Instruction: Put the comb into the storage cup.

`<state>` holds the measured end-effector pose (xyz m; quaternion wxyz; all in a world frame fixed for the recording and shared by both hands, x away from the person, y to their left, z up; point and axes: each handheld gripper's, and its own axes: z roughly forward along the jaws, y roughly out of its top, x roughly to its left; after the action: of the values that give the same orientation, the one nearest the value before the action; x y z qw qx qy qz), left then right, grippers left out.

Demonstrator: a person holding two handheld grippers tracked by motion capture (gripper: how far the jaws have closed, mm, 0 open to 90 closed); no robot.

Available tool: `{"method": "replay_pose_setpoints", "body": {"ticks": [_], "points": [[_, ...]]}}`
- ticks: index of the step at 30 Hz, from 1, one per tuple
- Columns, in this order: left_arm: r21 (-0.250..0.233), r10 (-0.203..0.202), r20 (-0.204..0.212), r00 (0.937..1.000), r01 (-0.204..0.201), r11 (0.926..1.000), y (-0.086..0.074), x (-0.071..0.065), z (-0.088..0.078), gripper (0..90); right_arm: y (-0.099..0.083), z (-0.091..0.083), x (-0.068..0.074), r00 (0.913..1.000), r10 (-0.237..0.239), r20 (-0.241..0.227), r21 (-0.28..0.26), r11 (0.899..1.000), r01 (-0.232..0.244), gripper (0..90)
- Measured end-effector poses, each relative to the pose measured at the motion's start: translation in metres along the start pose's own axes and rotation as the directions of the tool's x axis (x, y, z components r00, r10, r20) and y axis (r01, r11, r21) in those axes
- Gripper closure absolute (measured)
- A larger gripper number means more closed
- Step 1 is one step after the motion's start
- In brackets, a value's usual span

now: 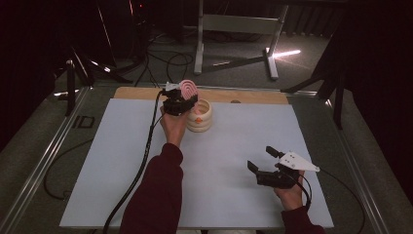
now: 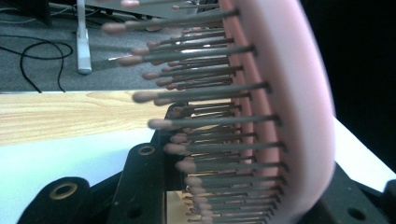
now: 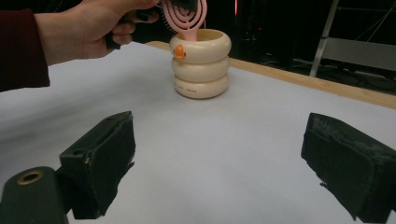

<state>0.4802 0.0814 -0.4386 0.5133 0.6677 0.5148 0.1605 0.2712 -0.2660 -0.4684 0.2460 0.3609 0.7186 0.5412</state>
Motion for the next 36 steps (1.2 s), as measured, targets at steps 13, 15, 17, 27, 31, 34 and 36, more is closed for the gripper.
{"method": "replay_pose_setpoints", "body": {"ticks": [13,15,17,27,31,34,36], "points": [[0.004,0.011,-0.016,0.9998,-0.011,0.9999,-0.0005,-0.0002,-0.0013,61.7,0.0002,-0.0004,-0.0001,1.0,-0.001,-0.001,-0.001,1.0,0.001,9.9],[0.003,0.006,-0.021,0.9998,-0.006,1.0,-0.0006,0.0008,-0.0015,61.6,0.0001,-0.0001,0.0001,1.0,0.001,-0.001,0.0,1.0,-0.001,9.9],[0.005,0.007,-0.023,0.9997,-0.007,1.0,-0.001,0.002,-0.0022,61.3,0.0001,0.0001,0.0004,1.0,-0.003,0.0,0.001,1.0,0.003,9.9],[0.012,0.012,-0.024,0.9996,-0.011,0.9999,-0.001,0.004,-0.0032,60.8,-0.0009,0.0014,0.0006,1.0,-0.001,-0.004,0.003,1.0,0.001,9.9],[0.017,0.013,-0.029,0.9995,-0.012,0.9998,-0.0012,0.0048,-0.0029,58.9,-0.0009,0.0016,0.0009,1.0,-0.003,-0.005,0.005,1.0,0.003,9.9],[0.026,0.017,-0.03,0.9994,-0.016,0.9995,-0.0015,0.0061,-0.0032,58.4,-0.0009,0.0016,0.0008,1.0,-0.002,-0.006,0.005,1.0,0.002,10.0],[0.029,0.019,-0.033,0.9993,-0.018,0.9994,-0.002,0.0067,-0.0034,57.5,-0.001,0.0017,0.0008,1.0,-0.001,-0.007,0.005,1.0,0.001,10.0]]}}
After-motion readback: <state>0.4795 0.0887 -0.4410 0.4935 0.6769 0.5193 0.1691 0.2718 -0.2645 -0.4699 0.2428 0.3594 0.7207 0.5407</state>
